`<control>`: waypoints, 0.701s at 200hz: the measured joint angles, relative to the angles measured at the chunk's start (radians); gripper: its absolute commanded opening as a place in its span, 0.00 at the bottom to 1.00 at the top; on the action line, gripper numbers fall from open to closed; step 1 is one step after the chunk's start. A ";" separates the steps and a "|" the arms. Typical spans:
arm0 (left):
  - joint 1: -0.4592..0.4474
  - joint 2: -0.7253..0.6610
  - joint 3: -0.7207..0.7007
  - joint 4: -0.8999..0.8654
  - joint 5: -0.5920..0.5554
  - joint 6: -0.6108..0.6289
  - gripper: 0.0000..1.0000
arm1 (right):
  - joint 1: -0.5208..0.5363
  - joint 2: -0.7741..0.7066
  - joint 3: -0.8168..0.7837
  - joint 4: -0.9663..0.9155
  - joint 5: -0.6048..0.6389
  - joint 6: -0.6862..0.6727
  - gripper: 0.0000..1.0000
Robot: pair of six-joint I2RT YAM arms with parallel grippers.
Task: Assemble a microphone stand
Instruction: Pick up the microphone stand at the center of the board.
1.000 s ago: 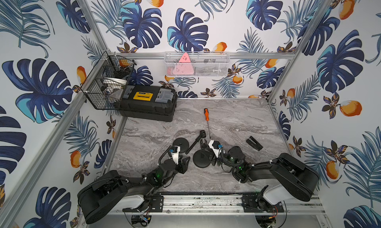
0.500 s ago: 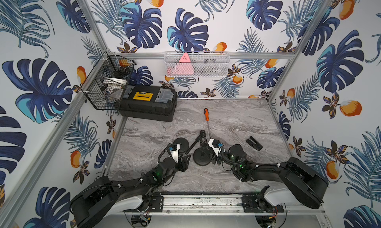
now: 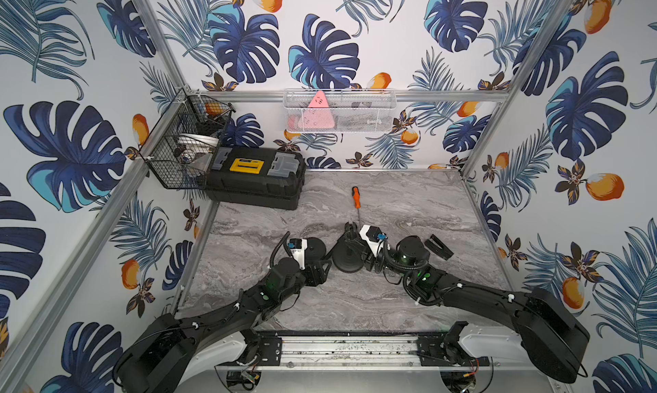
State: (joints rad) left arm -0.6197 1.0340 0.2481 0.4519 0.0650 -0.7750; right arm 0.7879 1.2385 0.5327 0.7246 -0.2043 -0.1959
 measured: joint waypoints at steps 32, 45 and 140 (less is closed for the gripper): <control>0.070 0.011 0.003 0.056 0.159 -0.081 0.80 | -0.003 -0.025 0.056 -0.095 0.003 0.028 0.00; 0.084 0.031 0.008 0.096 0.217 -0.121 0.81 | -0.003 -0.032 0.077 -0.124 0.000 0.039 0.00; 0.093 0.157 0.021 0.372 0.409 -0.326 0.79 | -0.003 -0.043 0.148 -0.202 -0.060 0.084 0.00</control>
State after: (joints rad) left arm -0.5266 1.1908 0.2687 0.8238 0.4744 -1.1011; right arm 0.7845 1.1954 0.6811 0.5228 -0.2646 -0.1116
